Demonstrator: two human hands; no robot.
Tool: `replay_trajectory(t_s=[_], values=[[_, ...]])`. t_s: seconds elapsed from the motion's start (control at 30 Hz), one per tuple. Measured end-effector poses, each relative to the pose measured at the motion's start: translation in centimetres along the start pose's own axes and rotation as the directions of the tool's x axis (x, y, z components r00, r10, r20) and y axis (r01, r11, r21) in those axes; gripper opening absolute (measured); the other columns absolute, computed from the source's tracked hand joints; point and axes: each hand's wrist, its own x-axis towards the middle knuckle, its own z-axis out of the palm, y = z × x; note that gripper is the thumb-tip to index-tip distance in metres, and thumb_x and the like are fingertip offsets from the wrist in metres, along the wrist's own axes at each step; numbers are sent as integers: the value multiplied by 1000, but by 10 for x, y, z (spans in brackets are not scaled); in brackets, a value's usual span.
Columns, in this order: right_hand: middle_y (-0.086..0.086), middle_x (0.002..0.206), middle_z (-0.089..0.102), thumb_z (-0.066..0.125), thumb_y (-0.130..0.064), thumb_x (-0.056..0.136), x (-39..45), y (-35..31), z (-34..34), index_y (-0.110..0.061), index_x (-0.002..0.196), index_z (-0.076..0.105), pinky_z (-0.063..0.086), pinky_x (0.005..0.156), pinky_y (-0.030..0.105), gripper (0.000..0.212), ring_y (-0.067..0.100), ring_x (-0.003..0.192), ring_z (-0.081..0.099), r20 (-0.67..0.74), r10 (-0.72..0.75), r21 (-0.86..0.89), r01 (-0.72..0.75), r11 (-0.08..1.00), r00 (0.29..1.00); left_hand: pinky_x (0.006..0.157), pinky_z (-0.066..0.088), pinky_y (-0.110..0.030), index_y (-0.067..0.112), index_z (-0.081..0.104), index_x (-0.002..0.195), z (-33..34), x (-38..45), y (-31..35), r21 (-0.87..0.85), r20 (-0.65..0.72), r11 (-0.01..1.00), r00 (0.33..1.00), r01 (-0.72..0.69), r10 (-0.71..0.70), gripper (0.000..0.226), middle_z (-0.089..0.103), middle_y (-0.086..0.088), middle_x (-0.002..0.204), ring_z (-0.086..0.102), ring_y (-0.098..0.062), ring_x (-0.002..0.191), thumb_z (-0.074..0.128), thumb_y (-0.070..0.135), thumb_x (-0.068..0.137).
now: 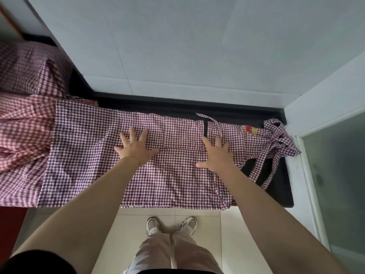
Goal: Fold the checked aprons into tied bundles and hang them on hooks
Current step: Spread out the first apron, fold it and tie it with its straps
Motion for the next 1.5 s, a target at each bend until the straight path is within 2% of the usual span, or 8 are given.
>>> replay_trajectory(t_s=[0.4, 0.6, 0.7, 0.8, 1.0, 1.2, 1.4, 1.5], values=[[8, 147, 45, 61, -35, 97, 11, -43, 4, -16, 145, 45, 39, 112, 38, 54, 25, 137, 42, -321, -183, 81, 220, 972, 929, 118, 19, -58, 18, 1, 158, -46, 22, -18, 142, 43, 976, 984, 167, -175, 116, -2, -24, 163, 4, -43, 150, 79, 48, 78], [2, 101, 64, 59, -12, 95, -3, -27, -16, -9, 101, 70, 50, 87, 25, 12, 17, 99, 60, -541, -41, 367, 280, 887, 840, 113, 35, -46, 20, 43, 144, -18, -6, 63, 56, -248, 952, 920, -300, 304, 55, 35, -7, 152, 33, -26, 139, 56, 14, 91], [-7, 93, 70, 60, -14, 94, -21, -8, -41, -18, 89, 74, 54, 85, 28, 15, 10, 89, 65, -204, -172, 583, 261, 769, 964, 113, 35, -44, 22, 43, 146, 1, -15, 103, 78, -177, 887, 870, -454, 461, 55, 36, -2, 152, 32, -23, 140, 51, 10, 93], [-4, 88, 74, 63, -16, 89, -30, 26, -57, -16, 81, 78, 53, 85, 29, 17, 11, 88, 68, 123, -267, 532, 164, 831, 956, 112, 36, -46, 20, 38, 147, 11, -16, 125, 102, -119, 910, 903, -402, 412, 54, 33, -4, 155, 29, -26, 142, 52, 15, 95], [6, 122, 61, 59, -15, 94, -15, 117, -58, -15, 119, 64, 47, 94, 38, 25, 25, 117, 54, -603, 238, 358, -8, 934, 761, 103, 45, -52, 25, 26, 153, 13, -19, 145, 125, -42, 955, 960, -269, 276, 62, 19, -10, 161, 23, -39, 144, 39, 55, 100], [3, 108, 67, 43, -52, 101, -3, 144, -57, -15, 98, 69, 34, 108, 52, 46, 27, 110, 60, -132, 149, 195, -122, 973, 980, 111, 34, -58, 16, 37, 145, 13, -13, 132, 17, -127, 990, 982, -142, 143, 70, 21, -10, 160, 18, -42, 146, 33, 66, 96], [2, 82, 58, 48, -33, 101, 5, 143, -61, -10, 94, 65, 43, 66, 32, 29, 21, 81, 61, -405, 251, 236, -164, 958, 879, 112, 32, -59, 4, 38, 145, -10, 6, 121, 33, -158, 982, 971, 186, -179, 76, 36, -20, 151, 31, -43, 139, 32, 63, 97], [7, 111, 59, 60, -25, 96, 14, 136, -57, -12, 118, 58, 52, 78, 35, 25, 23, 101, 59, -531, 156, 273, -5, 962, 833, 102, 41, -49, 6, 45, 131, -15, -1, 149, 136, -408, 990, 913, 33, 26, 54, 51, -17, 130, 46, -33, 121, 52, 44, 93]])
